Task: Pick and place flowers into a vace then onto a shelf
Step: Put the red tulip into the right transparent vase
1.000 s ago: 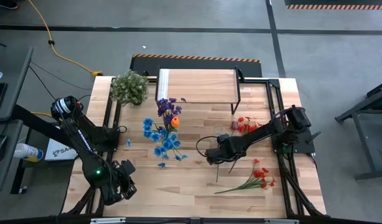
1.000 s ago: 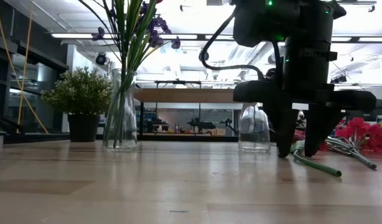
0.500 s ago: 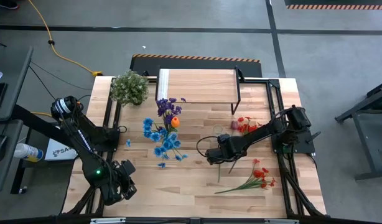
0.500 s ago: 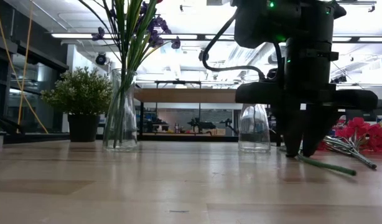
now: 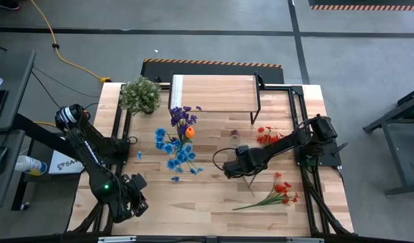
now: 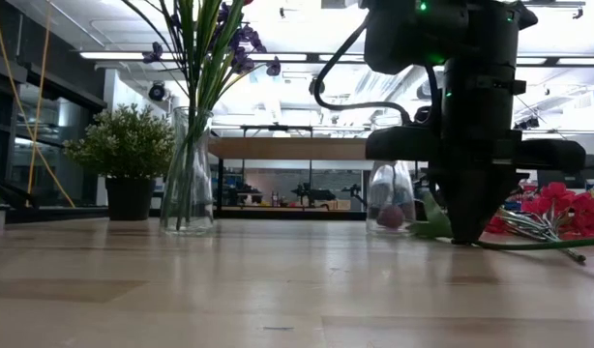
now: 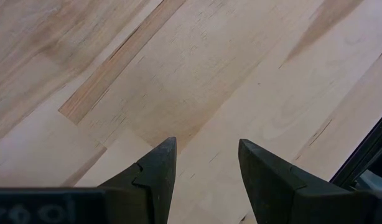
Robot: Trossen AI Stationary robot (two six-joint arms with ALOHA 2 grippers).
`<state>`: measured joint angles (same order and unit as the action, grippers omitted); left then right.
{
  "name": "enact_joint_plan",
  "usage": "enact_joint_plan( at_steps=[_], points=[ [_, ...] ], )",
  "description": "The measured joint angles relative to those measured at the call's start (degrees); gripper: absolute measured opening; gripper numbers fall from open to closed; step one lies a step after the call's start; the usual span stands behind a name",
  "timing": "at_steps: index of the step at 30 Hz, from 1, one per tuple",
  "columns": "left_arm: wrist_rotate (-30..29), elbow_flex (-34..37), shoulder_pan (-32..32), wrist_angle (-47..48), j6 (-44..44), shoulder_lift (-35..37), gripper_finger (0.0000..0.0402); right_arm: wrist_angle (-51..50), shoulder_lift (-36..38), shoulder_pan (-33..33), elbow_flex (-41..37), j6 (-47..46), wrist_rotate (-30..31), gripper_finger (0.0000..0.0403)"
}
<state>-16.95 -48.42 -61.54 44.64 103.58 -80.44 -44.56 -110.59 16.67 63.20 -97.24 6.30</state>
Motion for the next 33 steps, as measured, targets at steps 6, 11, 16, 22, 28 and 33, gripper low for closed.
enact_joint_plan(
  at_steps=[6, 11, 16, 22, 28, 33],
  points=[
    [0.00, 0.00, -0.02, 0.02, -0.01, 0.00, 0.0207, -0.30, 0.00, 0.89, 0.00, -0.80, -0.45, 0.0009],
    [0.00, 0.00, -0.01, 0.00, 0.01, 0.00, 0.0207, -0.81, 0.02, 0.89, 0.00, -0.88, -1.07, 0.0004],
    [0.00, 0.00, 0.00, -0.36, 0.01, 0.00, 0.0207, -2.61, 0.35, 0.89, 0.00, -0.91, -1.72, 0.0003],
    [0.00, 0.00, -0.01, -0.76, 0.01, 0.02, 0.0207, -9.07, 2.62, 0.98, -0.28, -0.89, -2.38, 0.0002],
    [0.00, 0.00, 0.00, -0.76, 0.01, 0.02, 0.0207, -15.51, 4.94, 1.02, -0.75, -0.91, -2.24, 0.0001],
    [-0.02, 0.00, 0.00, -0.81, 0.01, 0.02, 0.0207, -16.28, 5.95, 0.99, -0.65, -0.91, -1.32, 0.0001]
  ],
)
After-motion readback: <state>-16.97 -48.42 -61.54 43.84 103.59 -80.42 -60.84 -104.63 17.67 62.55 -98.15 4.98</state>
